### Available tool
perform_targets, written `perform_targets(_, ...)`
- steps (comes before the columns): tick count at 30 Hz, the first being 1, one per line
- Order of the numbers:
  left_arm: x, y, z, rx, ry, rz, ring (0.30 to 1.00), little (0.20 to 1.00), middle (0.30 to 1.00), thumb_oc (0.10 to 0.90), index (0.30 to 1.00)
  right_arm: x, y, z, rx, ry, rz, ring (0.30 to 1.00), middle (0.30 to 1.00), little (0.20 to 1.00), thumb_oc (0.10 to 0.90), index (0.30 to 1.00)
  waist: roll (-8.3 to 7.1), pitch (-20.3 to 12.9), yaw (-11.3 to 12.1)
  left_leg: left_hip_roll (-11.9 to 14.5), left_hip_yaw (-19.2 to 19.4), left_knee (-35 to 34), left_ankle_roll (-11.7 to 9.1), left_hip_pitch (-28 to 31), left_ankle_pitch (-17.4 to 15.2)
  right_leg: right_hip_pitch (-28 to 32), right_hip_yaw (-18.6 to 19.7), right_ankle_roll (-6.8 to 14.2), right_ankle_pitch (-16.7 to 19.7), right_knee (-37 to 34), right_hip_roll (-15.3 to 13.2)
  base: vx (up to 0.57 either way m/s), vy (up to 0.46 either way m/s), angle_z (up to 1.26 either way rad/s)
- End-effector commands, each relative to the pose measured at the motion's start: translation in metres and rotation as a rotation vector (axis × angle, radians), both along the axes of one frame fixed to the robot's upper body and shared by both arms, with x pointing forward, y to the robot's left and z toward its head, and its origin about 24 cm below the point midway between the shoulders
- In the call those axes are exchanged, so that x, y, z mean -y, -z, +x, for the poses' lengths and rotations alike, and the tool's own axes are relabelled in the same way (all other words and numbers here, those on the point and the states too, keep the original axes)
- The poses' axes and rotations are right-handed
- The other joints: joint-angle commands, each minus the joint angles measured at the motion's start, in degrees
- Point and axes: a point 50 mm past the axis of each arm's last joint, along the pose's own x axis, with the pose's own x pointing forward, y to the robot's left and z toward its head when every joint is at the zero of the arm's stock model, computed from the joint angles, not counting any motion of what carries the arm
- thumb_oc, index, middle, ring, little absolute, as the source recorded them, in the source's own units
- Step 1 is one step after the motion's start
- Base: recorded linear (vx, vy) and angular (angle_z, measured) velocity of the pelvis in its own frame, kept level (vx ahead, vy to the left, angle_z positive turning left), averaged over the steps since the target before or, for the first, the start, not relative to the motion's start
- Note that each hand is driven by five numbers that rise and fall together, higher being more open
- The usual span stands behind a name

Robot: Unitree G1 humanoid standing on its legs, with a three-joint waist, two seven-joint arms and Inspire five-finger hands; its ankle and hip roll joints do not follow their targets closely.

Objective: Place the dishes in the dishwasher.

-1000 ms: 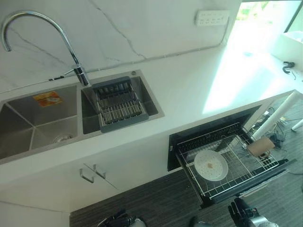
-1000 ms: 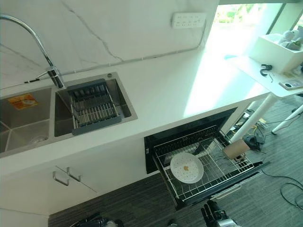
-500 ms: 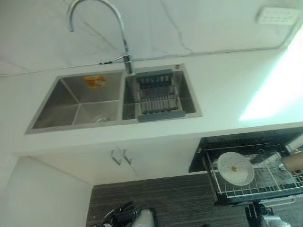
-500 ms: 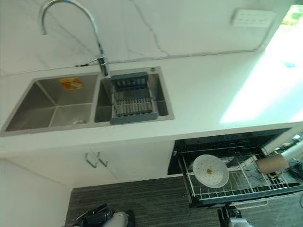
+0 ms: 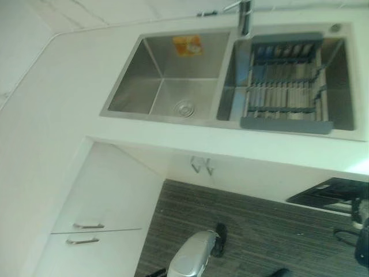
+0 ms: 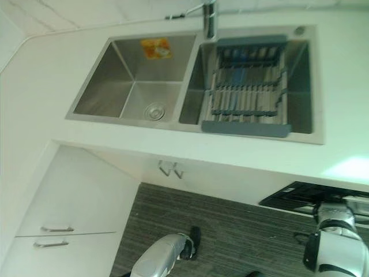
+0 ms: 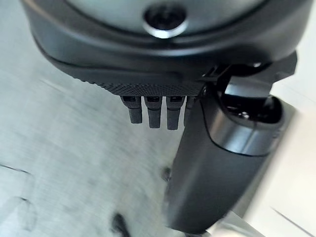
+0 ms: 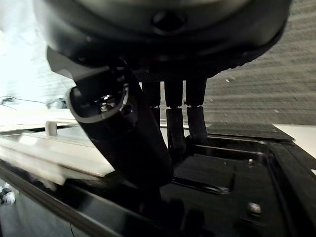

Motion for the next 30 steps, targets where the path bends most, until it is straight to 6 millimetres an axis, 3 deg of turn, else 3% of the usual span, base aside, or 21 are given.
perform_targets(1, -0.024, -0.011, 0.024, 0.088, 0.034, 0.03, 0.9, 0.9, 0.9, 0.8, 0.9, -0.045, -0.159, 0.105, 0.544, -0.412, -0.421, 0.3, 0.3, 0.3, 0.4, 0.3, 0.79, -2.8, 5.8, 3.7, -0.2, -7.0, -7.7, 4.2, -1.5, -2.3, 3.0, 0.0, -6.3, 6.2, 2.0, 0.01, 0.067, -0.07)
perform_targets(7, -0.021, -0.013, 0.034, 0.129, 0.02, 0.002, 0.9, 0.9, 0.9, 0.8, 0.9, -0.052, -0.208, 0.11, 0.613, -0.467, -0.575, 0.3, 0.3, 0.3, 0.4, 0.3, 0.85, -2.2, 6.2, 3.4, -0.4, -7.0, -7.6, 2.8, -1.1, -3.6, 2.9, 0.1, -5.7, 6.2, 1.2, 0.03, 0.047, -0.15)
perform_targets(11, -0.021, -0.015, 0.034, 0.137, 0.04, -0.009, 0.9, 0.9, 0.9, 0.8, 0.9, -0.051, -0.213, 0.109, 0.639, -0.495, -0.595, 0.3, 0.3, 0.3, 0.4, 0.3, 0.63, -2.0, 6.0, 3.6, -0.7, -7.0, -7.4, 2.9, -1.1, -3.9, 3.0, 0.2, -5.3, 6.3, 1.3, 0.01, -0.001, -0.02)
perform_targets(16, -0.027, -0.021, 0.039, 0.176, 0.056, 0.003, 0.9, 0.9, 0.9, 0.8, 0.9, -0.062, -0.202, 0.115, 0.732, -0.617, -0.603, 0.302, 0.302, 0.302, 0.402, 0.302, -0.21, -1.3, 4.9, 4.6, -0.4, -7.0, -7.6, 4.0, -1.2, -4.3, 4.0, 0.5, -4.4, 6.2, 1.9, -0.03, -0.07, -0.1)
perform_targets(17, -0.031, -0.023, 0.043, 0.192, 0.045, 0.006, 0.9, 0.9, 0.9, 0.8, 0.9, -0.069, -0.196, 0.119, 0.76, -0.665, -0.612, 0.761, 0.761, 0.761, 0.707, 0.761, -0.5, -1.1, 4.2, 5.1, 0.1, -7.0, -7.8, 4.2, -1.3, -4.5, 4.5, 0.6, -4.4, 6.2, 2.2, -0.12, -0.112, -0.17)
perform_targets(18, -0.033, -0.025, 0.046, 0.204, 0.036, 0.007, 0.9, 0.9, 0.9, 0.8, 0.9, -0.075, -0.19, 0.121, 0.774, -0.695, -0.61, 0.9, 0.9, 0.9, 0.8, 0.9, -0.69, -1.0, 3.8, 5.3, 0.4, -7.0, -7.9, 4.3, -1.4, -4.6, 4.8, 0.7, -4.4, 6.2, 2.3, -0.11, -0.093, -0.15)
perform_targets(24, -0.037, -0.029, 0.056, 0.256, 0.034, 0.023, 0.9, 0.9, 0.9, 0.8, 0.9, -0.1, -0.128, 0.124, 0.759, -0.855, -0.614, 0.9, 0.9, 0.9, 0.8, 0.9, -2.4, -0.8, 1.9, 6.8, 1.6, -7.0, -8.0, 5.9, -2.0, -4.6, 5.6, 0.6, -3.8, 6.2, 3.1, -0.09, -0.095, -0.19)
perform_targets(30, -0.039, -0.022, 0.055, 0.295, -0.013, 0.047, 0.9, 0.9, 0.9, 0.8, 0.9, -0.136, -0.044, 0.115, 0.75, -0.996, -0.448, 0.9, 0.9, 0.9, 0.8, 0.9, -5.4, -0.9, -1.9, 9.4, 3.8, -7.0, -8.2, 8.1, -2.8, -4.9, 7.5, 0.5, -4.5, 6.2, 4.8, -0.07, -0.07, -0.2)
